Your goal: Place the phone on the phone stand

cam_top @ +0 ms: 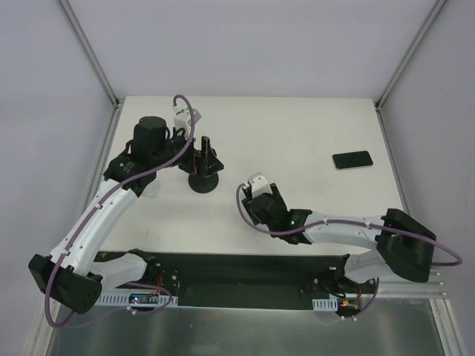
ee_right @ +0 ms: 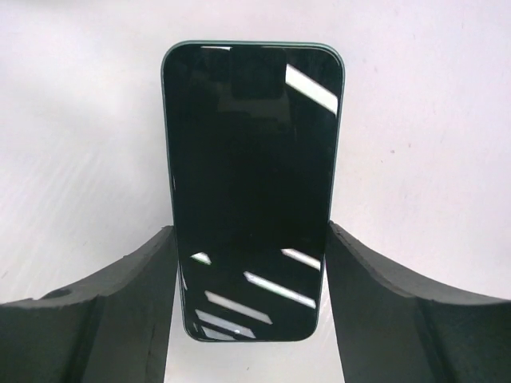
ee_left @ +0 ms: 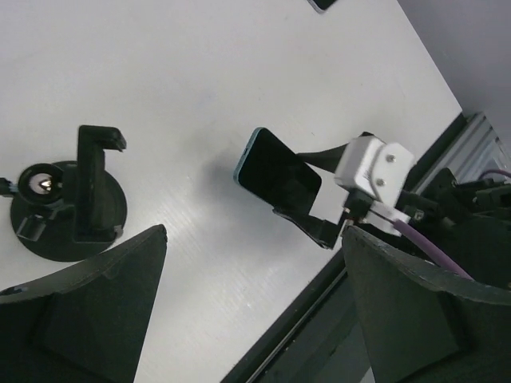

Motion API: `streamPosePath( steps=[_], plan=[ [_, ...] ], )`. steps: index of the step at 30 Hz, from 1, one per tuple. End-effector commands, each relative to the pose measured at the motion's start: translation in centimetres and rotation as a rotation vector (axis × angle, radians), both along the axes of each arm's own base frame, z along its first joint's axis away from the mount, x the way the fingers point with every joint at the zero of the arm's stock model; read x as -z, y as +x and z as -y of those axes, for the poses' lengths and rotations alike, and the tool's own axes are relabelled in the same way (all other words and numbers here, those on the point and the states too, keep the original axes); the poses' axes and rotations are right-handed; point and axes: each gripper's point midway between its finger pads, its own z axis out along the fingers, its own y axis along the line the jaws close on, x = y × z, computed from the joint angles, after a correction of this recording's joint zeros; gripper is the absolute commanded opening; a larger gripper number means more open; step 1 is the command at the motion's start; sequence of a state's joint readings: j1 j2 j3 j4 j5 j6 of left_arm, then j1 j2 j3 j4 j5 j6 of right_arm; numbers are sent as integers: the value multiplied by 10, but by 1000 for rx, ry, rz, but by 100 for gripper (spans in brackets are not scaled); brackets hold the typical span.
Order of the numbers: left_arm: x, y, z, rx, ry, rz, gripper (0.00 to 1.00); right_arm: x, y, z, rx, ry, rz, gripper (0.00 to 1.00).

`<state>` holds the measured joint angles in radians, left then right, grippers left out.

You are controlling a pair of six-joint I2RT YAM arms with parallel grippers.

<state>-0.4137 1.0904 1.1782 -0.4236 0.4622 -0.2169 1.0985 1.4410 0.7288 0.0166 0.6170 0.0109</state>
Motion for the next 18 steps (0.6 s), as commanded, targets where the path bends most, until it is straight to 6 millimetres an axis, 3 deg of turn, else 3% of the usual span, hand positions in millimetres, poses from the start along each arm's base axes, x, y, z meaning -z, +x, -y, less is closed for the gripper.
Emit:
streamPosePath(
  steps=[1, 2, 6, 9, 14, 17, 18],
  plan=[
    [1, -26, 23, 168, -84, -75, 88, -79, -3, -35, -190, 169, 320, 1],
    [2, -30, 25, 181, -93, -92, 88, -73, -10, -34, -237, 154, 325, 1],
    [11, -46, 34, 209, -60, -126, 90, -95, -30, -44, -351, 209, 394, 1],
    [34, -53, 41, 196, 23, -195, 88, -110, -43, -50, -405, 234, 445, 1],
    [67, -67, 58, 247, 108, -299, 81, -123, -59, -51, -450, 267, 477, 1],
    [77, -75, 74, 315, 131, -338, 73, -128, -65, -50, -466, 295, 494, 1],
    [77, -79, 78, 343, 122, -355, 65, -129, -67, -51, -475, 303, 498, 1]
  ],
)
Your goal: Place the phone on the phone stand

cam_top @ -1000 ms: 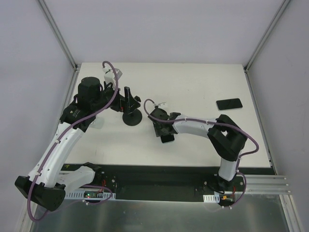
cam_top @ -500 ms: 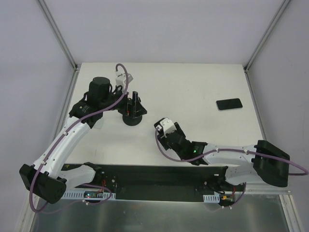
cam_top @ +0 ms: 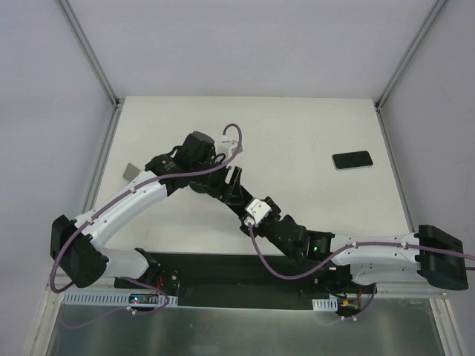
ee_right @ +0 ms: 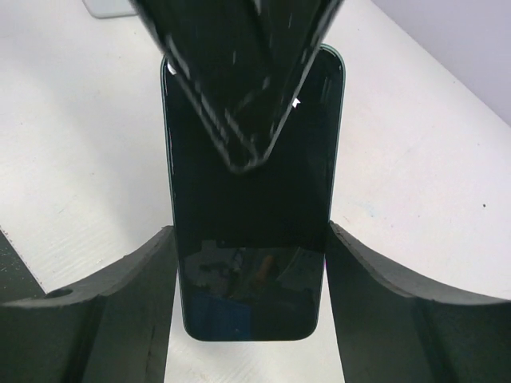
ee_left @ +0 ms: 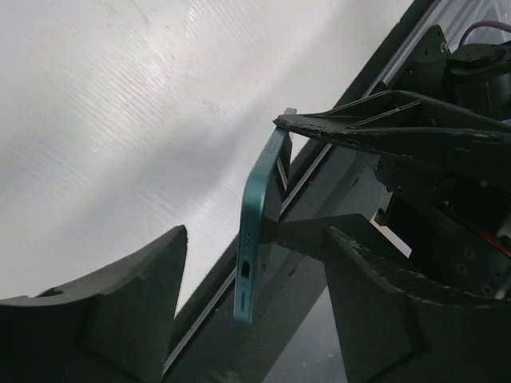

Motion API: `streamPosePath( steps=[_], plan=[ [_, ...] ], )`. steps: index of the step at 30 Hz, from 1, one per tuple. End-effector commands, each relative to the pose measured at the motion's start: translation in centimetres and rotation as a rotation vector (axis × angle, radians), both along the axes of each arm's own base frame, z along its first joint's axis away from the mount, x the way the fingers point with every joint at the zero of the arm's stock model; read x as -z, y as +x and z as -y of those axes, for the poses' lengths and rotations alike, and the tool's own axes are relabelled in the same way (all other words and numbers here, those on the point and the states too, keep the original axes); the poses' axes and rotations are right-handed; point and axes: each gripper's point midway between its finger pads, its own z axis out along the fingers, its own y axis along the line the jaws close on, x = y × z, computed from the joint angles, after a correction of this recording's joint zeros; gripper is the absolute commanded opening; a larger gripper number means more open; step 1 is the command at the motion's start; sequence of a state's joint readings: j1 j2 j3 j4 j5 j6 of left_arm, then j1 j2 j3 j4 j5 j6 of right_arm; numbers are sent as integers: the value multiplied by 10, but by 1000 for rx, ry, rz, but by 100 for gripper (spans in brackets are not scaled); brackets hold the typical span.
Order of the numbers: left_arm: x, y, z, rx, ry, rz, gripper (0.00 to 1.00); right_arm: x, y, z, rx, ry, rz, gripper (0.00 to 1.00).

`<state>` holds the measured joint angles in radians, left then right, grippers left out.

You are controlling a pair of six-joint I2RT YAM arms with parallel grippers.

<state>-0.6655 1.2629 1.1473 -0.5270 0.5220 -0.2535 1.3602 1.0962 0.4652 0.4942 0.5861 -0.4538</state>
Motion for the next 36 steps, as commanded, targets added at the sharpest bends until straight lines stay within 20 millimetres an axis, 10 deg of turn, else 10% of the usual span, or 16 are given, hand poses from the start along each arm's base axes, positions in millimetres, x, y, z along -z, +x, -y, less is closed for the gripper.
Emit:
streamPosePath(
  steps=[1, 8, 9, 10, 13, 18, 22, 31, 36],
  plan=[
    [6, -12, 17, 72, 11, -69, 60, -42, -4, -5, -28, 156, 68, 1],
    [-1, -6, 25, 71, 6, -58, 0, -41, -6, -1, -15, 169, 66, 3],
    [-4, -2, 23, 51, 11, -35, 0, -40, -4, 0, 0, 168, 61, 17],
    [-11, 6, 16, 2, 26, 28, 0, -40, -3, 0, 22, 194, 38, 60],
    [-42, 21, -7, -150, 21, 179, 0, -38, 9, 6, 110, 235, -1, 97],
    [-94, 31, -56, -463, -134, 409, 0, -37, 6, -11, 37, 393, -195, 96],
    [-129, 3, -74, -491, -372, 510, 0, -77, -13, -44, -135, 558, -345, 97],
    [-147, -40, -72, -422, -773, 488, 0, -176, -63, -76, -490, 1112, -582, 97],
    [-154, -54, -69, -363, -873, 468, 0, -176, -61, -92, -498, 1127, -619, 99]
  ],
)
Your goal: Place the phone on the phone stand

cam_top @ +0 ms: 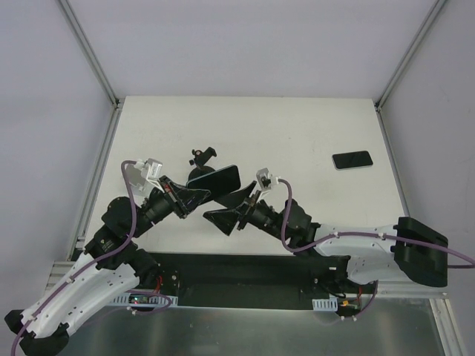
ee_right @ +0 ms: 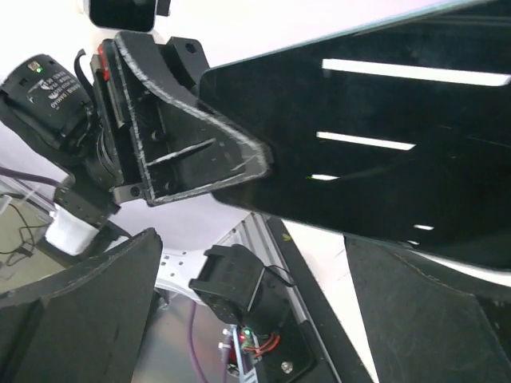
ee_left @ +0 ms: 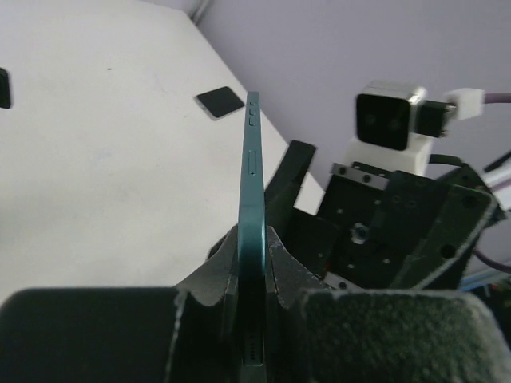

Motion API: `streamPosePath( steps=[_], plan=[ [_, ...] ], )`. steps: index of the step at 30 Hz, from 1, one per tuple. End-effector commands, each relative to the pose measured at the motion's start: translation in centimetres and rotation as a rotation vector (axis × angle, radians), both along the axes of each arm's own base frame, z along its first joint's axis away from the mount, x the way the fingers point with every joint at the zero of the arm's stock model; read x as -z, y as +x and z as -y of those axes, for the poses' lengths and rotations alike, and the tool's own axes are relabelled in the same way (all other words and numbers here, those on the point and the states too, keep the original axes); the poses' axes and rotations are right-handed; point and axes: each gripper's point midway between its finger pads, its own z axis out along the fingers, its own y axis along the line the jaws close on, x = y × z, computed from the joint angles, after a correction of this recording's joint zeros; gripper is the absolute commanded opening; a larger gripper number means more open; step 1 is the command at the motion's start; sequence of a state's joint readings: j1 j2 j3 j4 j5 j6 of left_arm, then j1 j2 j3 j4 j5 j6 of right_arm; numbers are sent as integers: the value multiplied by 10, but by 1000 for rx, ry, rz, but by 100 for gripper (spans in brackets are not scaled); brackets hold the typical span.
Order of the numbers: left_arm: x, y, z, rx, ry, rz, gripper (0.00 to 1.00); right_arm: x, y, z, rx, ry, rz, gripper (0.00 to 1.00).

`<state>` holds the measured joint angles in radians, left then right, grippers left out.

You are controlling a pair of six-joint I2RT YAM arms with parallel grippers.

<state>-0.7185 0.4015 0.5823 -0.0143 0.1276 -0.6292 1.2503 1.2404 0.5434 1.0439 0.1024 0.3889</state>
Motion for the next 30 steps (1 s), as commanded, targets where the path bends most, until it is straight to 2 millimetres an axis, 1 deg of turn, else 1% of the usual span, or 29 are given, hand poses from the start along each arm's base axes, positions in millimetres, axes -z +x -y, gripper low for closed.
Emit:
streamPosePath(
  steps=[1, 2, 3, 4, 5, 6, 8, 11, 12, 13, 14, 15, 17, 18, 20, 21, 22, 23, 24, 26, 27, 28, 29, 30],
  plan=[
    [-74, -26, 1, 106, -255, 172, 0, -58, -13, 1, -73, 248, -19, 97],
    [-75, -28, 2, 118, -263, 176, 0, -54, -8, 3, -42, 266, -45, 95],
    [-75, -29, 2, 121, -267, 177, 0, -52, -4, 10, -18, 295, -62, 94],
    [-75, -31, 1, 123, -274, 178, 0, -50, 1, 13, 7, 305, -81, 90],
    [-71, -31, 2, 130, -276, 165, 0, -53, 4, 18, 29, 324, -87, 89],
    [-71, -34, 2, 139, -283, 169, 0, -54, 5, 20, 36, 326, -75, 88],
    [-68, -34, 2, 144, -282, 164, 0, -63, 3, 26, 36, 341, -46, 85],
    [-70, -35, 0, 136, -289, 164, 0, -67, 7, 37, 69, 350, -29, 81],
    [-70, -35, 0, 136, -288, 165, 0, -67, 13, 41, 83, 350, -22, 79],
    [-70, -35, 0, 139, -286, 165, 0, -73, 13, 45, 78, 361, -11, 77],
    [-73, -36, 0, 140, -285, 169, 0, -79, 9, 44, 44, 363, 11, 76],
    [-74, -36, 0, 139, -282, 173, 0, -78, 16, 44, 49, 339, 13, 75],
    [-76, -36, -1, 138, -272, 180, 0, -89, 15, 46, 38, 334, 44, 68],
    [-77, -36, -1, 137, -270, 181, 0, -88, 18, 45, 47, 316, 47, 64],
    [-79, -36, -1, 133, -268, 187, 0, -93, 21, 47, 59, 320, 63, 61],
    [-79, -35, -1, 131, -264, 184, 0, -100, 22, 48, 64, 333, 71, 59],
    [-80, -34, -1, 129, -267, 181, 0, -101, 25, 46, 67, 334, 71, 56],
    [-81, -32, -1, 122, -271, 178, 0, -107, 22, 44, 49, 346, 83, 53],
    [-81, -31, 1, 126, -269, 172, 0, -120, 21, 43, 39, 369, 101, 49],
    [-84, -31, 3, 132, -270, 174, 0, -128, 19, 37, 13, 377, 123, 41],
    [-84, -29, 3, 128, -265, 172, 0, -138, 21, 36, 13, 395, 136, 26],
    [-86, -29, 3, 125, -258, 176, 0, -140, 24, 35, 21, 394, 138, 18],
    [-80, -24, 2, 99, -233, 147, 3, -141, 24, 34, 3, 386, 151, 9],
    [-74, -21, 2, 84, -204, 125, 20, -143, 27, 34, 10, 385, 153, 1]
  ],
)
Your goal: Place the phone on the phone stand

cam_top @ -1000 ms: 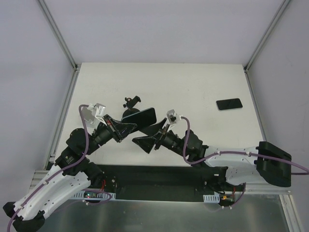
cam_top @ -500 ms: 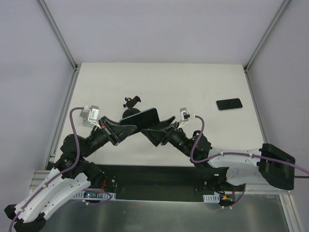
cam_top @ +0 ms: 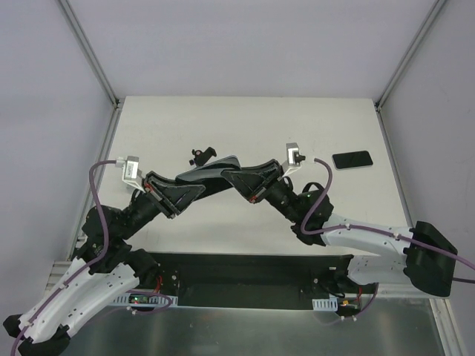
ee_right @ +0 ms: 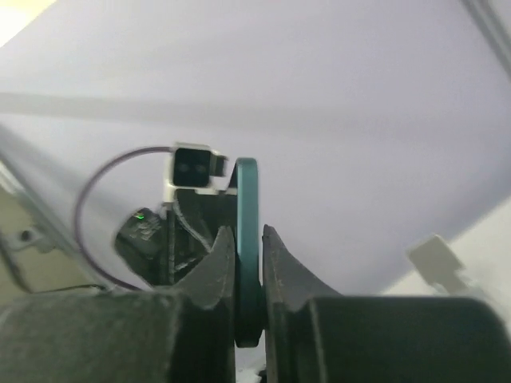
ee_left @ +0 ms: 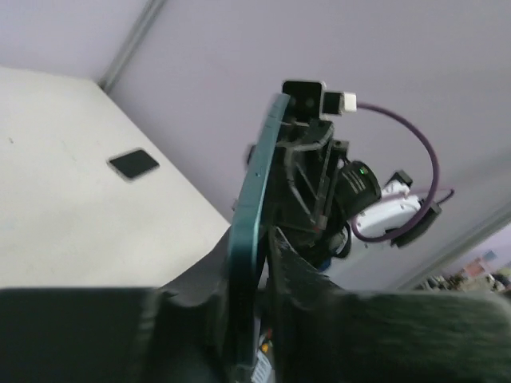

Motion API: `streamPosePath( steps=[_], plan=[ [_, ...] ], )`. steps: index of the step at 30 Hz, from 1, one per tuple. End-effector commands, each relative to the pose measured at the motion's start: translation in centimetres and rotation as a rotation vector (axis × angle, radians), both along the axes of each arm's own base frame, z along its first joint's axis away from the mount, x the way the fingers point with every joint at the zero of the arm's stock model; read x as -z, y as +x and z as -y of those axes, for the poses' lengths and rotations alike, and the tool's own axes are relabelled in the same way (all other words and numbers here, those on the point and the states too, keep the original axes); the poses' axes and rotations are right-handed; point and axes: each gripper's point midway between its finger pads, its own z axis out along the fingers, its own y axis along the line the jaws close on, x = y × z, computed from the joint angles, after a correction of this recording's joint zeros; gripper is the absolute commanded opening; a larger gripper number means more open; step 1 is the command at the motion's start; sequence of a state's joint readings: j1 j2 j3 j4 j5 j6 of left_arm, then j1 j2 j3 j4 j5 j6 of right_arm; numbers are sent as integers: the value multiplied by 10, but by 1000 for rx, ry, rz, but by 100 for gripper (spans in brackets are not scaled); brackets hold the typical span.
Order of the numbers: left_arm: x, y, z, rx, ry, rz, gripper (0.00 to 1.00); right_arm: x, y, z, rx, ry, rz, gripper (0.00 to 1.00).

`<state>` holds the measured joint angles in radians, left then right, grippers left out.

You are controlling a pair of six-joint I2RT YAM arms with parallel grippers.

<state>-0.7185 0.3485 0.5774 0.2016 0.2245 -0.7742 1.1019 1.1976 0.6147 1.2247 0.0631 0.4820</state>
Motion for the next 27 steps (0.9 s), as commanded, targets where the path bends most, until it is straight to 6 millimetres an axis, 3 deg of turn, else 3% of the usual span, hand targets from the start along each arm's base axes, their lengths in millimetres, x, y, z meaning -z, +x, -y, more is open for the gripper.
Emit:
streamPosePath(
  steps=[1, 2, 3, 4, 5, 6, 7, 8, 9, 10, 11, 13, 14, 15, 17, 21, 23, 27],
  plan=[
    [-13, 9, -5, -63, 70, 36, 35, -51, -9, 1, -39, 77, 119, 1],
    [-10, 12, -8, -87, 98, 23, 48, -49, -3, 1, -27, 57, 111, 1],
    [12, 21, -12, -133, 184, -54, 70, -53, 6, 8, 8, 49, 122, 1],
    [5, 23, -21, -179, 216, -43, 77, -54, 13, 12, 42, 36, 122, 1],
    [18, 30, -25, -214, 278, -88, 82, -44, 26, 14, 85, -25, 98, 1],
    [38, 39, -39, -302, 362, -160, 87, -46, 35, 25, 161, -57, 107, 1],
    [37, 41, -49, -348, 398, -171, 91, -50, 47, 35, 243, -80, 91, 1],
    [49, 47, -52, -378, 456, -208, 93, -30, 59, 37, 290, -190, 54, 1],
    [56, 52, -58, -414, 500, -231, 96, -34, 62, 48, 344, -228, 65, 1],
    [69, 54, -68, -452, 584, -267, 97, -29, 74, 59, 438, -302, 75, 1],
    [84, 62, -66, -457, 667, -307, 95, -19, 79, 65, 478, -393, 67, 1],
    [99, 67, -70, -470, 793, -345, 93, -17, 83, 88, 577, -465, 95, 1],
    [115, 75, -67, -472, 875, -393, 91, -1, 84, 94, 595, -532, 95, 1],
    [122, 79, -67, -482, 913, -415, 90, -2, 81, 106, 620, -539, 101, 1],
    [134, 96, -65, -525, 991, -458, 89, 15, 81, 121, 660, -608, 97, 1],
    [143, 132, -66, -693, 1056, -536, 87, 40, 70, 151, 698, -647, 106, 1],
    [157, 150, -69, -775, 1133, -555, 84, 41, 69, 165, 743, -644, 97, 1],
    [151, 177, -59, -839, 1158, -549, 70, 40, 63, 185, 786, -641, 110, 1]
  ],
)
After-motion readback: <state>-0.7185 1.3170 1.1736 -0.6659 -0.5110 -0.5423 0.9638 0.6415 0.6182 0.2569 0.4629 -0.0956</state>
